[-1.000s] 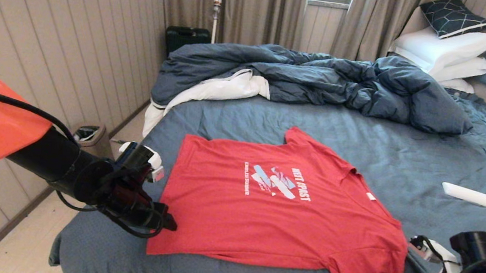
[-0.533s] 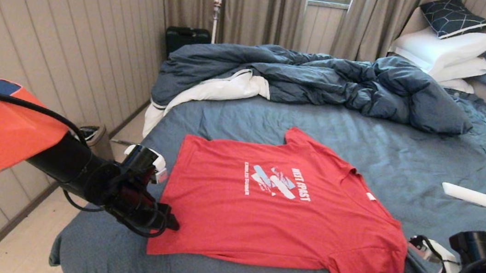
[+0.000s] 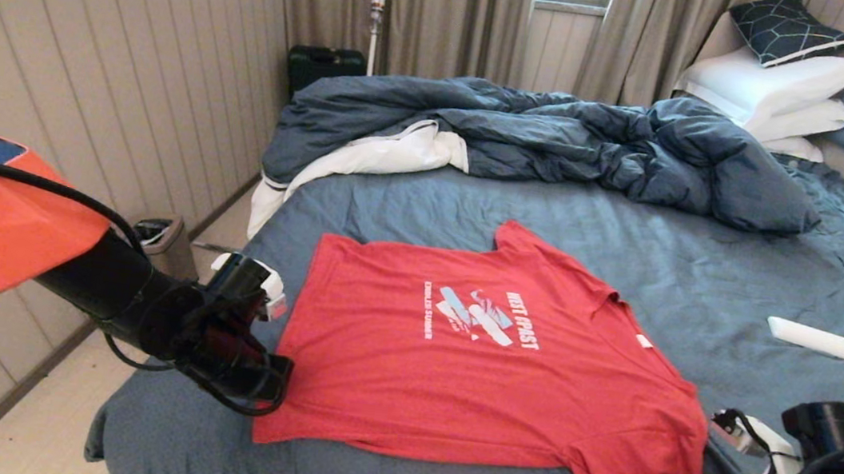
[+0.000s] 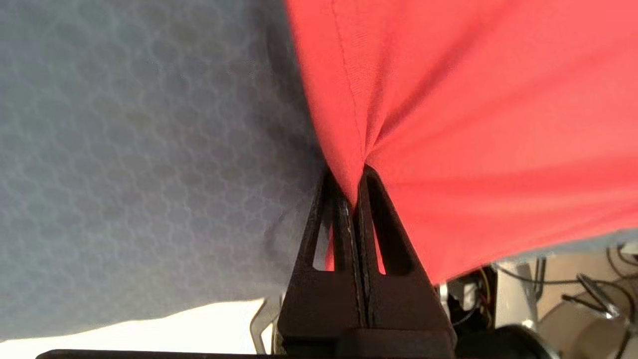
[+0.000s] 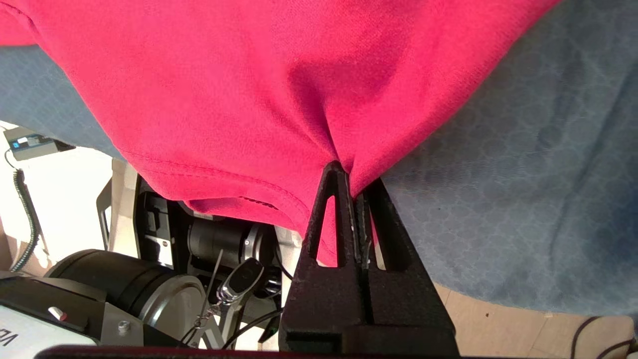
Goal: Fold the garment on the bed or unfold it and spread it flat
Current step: Fold the red T-shirt
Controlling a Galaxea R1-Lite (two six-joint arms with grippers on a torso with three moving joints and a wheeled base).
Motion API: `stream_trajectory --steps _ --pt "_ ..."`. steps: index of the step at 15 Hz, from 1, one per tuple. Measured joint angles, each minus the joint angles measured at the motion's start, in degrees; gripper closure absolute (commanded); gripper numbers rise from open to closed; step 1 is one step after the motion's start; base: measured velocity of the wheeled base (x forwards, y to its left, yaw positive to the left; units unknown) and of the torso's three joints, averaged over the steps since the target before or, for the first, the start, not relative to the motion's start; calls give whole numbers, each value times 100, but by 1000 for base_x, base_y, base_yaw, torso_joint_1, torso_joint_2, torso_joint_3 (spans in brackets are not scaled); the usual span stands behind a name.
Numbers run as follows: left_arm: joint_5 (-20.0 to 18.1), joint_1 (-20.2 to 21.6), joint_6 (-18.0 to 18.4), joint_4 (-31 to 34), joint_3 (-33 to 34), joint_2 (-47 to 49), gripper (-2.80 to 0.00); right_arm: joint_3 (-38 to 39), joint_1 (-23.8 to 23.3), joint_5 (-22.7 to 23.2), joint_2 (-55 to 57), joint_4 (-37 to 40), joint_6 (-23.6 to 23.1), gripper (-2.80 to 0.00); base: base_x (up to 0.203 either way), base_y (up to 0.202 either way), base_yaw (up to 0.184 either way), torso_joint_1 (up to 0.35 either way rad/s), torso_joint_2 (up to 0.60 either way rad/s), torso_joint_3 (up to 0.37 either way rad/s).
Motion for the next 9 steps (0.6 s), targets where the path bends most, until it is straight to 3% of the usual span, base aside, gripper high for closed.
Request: stream_trajectory --steps 9 --pt "-50 -149 22 418 336 -490 0 417 -83 -4 -747 78 -5 0 0 0 0 0 0 0"
